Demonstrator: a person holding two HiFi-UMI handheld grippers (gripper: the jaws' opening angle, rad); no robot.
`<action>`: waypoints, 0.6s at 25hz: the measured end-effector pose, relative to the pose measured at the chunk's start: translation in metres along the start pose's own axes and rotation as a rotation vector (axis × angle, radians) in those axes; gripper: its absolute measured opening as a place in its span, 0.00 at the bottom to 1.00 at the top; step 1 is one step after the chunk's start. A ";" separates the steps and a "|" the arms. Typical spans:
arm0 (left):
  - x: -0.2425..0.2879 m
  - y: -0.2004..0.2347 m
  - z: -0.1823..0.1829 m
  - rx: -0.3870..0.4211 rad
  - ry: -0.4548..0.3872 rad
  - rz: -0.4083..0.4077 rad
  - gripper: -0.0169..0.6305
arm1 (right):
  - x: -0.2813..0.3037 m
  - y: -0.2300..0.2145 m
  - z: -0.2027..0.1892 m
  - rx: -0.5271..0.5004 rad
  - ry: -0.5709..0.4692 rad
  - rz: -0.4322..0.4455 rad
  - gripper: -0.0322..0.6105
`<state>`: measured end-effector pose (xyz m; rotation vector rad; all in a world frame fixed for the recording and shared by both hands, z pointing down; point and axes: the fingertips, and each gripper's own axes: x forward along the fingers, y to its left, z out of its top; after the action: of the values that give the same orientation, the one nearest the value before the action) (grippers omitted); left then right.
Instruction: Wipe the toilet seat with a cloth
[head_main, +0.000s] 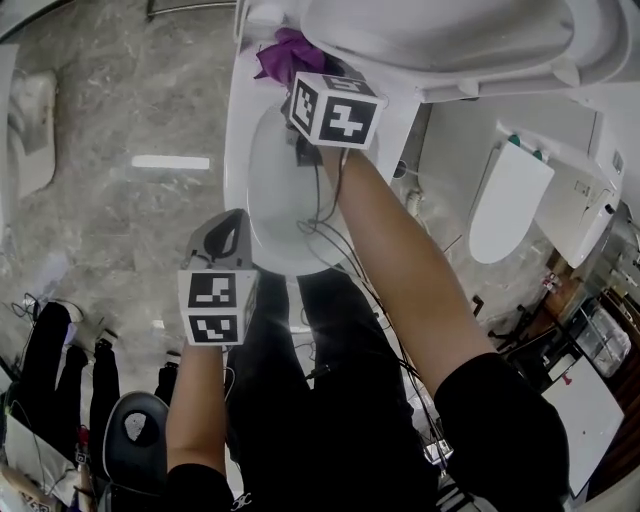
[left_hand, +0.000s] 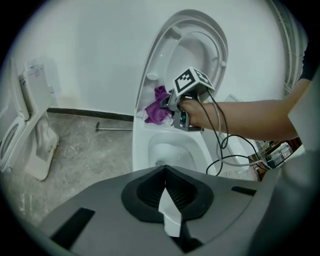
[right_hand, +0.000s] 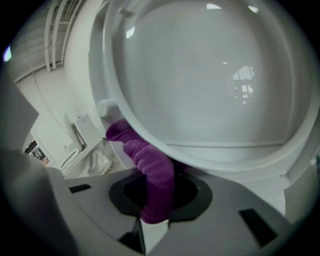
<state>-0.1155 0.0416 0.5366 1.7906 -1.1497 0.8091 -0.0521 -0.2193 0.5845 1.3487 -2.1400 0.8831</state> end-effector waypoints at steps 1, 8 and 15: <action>0.001 -0.002 -0.001 0.005 0.005 -0.002 0.03 | -0.003 -0.009 -0.003 0.013 0.008 -0.011 0.18; 0.011 -0.017 0.002 0.041 0.027 -0.013 0.03 | -0.026 -0.092 -0.033 0.134 0.068 -0.153 0.18; 0.027 -0.048 0.008 0.075 0.043 -0.033 0.03 | -0.051 -0.153 -0.039 0.146 0.074 -0.202 0.18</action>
<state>-0.0608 0.0350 0.5420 1.8399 -1.0723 0.8777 0.1099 -0.2077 0.6192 1.5470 -1.8759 1.0060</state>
